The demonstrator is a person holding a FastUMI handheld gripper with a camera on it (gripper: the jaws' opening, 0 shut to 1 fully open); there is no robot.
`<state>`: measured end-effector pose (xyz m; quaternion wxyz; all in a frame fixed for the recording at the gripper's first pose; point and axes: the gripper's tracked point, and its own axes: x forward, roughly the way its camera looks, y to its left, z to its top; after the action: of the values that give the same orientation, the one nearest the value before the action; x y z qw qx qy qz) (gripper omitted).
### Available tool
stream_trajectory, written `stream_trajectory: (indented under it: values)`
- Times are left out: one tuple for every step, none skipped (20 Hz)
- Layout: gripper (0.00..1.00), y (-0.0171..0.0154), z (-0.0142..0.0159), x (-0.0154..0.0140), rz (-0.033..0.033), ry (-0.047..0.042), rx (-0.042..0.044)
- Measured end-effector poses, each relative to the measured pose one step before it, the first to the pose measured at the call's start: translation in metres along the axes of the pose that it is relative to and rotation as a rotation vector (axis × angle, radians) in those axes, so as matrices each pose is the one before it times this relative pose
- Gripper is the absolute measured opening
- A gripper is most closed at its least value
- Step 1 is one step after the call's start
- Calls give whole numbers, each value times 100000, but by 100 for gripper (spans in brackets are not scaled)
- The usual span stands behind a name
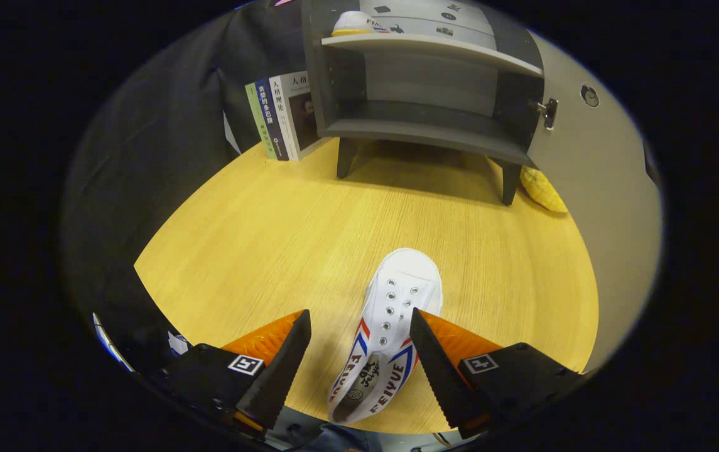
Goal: Open the shoe cabinet door, grab the shoes and put them into the shoe cabinet, then close the shoe cabinet door.
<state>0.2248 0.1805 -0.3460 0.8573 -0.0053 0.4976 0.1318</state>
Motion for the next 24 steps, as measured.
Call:
stream_trajectory:
  values:
    - [99,-78,-336,599,-1055,1908,193]
    - [99,-128,-141,522,-896,1123,-142]
    - [97,19,-370,534,-791,1795,49]
    - [96,242,-297,427,479,2174,853]
    - [92,218,-240,465,415,1926,973]
    - [90,57,-394,384,-626,1866,817]
    - [88,-158,69,195,-1353,526,123]
    - [87,-325,97,346,-2412,418,-206]
    - [82,-476,-99,124,-2954,747,-78]
    - [78,-229,-65,211,-1356,1013,294]
    - [73,-22,-10,216,-1446,801,-52]
    - [68,-220,98,91,-1434,366,-917]
    - [64,108,-135,-2,75,1255,-876]
    - [59,-328,-44,-82,-2750,-36,-1409]
    - [53,0,96,-43,1215,348,716]
    - [48,-35,27,214,1137,-576,-1834]
    - [42,312,-280,-155,4414,142,2159]
    - [31,-114,333,35,1717,-1120,3021]
    - [19,125,-419,-1104,3430,1758,5481]
    - [11,-34,386,969,1805,-791,3777]
    - [2,-257,-250,-373,1069,-607,-1540]
    - [2,193,25,136,572,-1660,-1656]
    - [1,209,241,-130,985,-1803,-1419]
    - [1,44,292,-343,793,-1877,555]
